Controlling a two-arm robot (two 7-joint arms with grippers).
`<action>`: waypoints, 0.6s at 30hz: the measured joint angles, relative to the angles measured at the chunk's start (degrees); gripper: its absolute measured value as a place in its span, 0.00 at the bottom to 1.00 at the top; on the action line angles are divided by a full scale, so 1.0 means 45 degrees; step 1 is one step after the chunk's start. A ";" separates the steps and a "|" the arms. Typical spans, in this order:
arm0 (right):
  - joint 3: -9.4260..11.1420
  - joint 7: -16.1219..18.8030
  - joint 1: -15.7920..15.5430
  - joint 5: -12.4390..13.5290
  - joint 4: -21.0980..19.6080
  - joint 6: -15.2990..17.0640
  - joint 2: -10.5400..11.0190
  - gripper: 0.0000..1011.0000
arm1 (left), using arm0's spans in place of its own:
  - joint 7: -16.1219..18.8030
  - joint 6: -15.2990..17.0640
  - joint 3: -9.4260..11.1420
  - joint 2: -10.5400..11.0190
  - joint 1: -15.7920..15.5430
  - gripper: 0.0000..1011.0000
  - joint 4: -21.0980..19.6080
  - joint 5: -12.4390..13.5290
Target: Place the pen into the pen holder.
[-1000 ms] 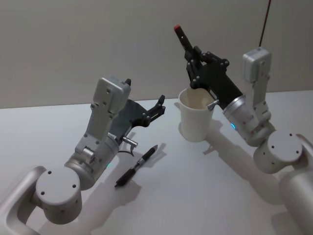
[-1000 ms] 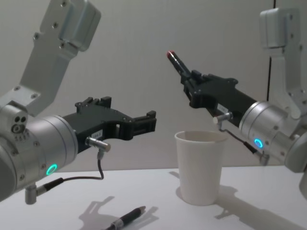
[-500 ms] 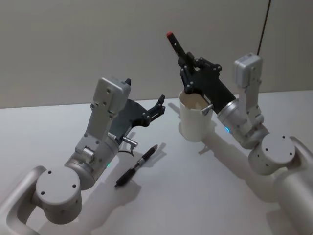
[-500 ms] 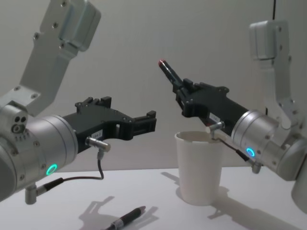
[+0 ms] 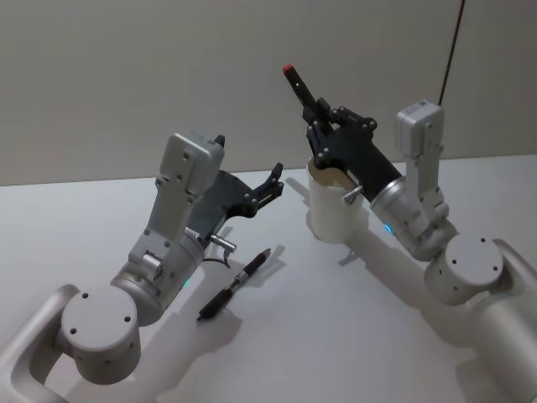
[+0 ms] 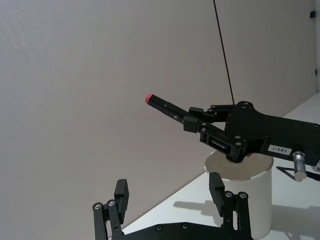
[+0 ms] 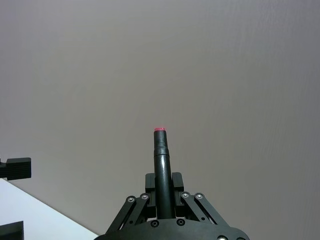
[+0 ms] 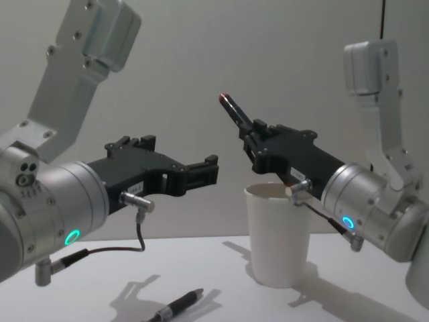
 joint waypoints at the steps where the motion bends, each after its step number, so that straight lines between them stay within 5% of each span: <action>1: -0.0002 -0.0009 -0.0005 -0.0012 0.0021 -0.0002 0.0000 0.18 | 0.0000 0.0000 0.0000 0.0000 0.0000 0.99 -0.0001 0.0000; 8: -0.0006 -0.0044 -0.0030 -0.0038 0.0080 -0.0011 0.0005 0.18 | 0.0000 0.0000 0.0001 0.0000 0.0000 0.99 0.0000 0.0000; 18: -0.0006 -0.0079 -0.0048 -0.0057 0.0126 -0.0013 0.0012 0.48 | 0.0000 0.0000 0.0000 0.0000 0.0000 0.99 0.0000 0.0000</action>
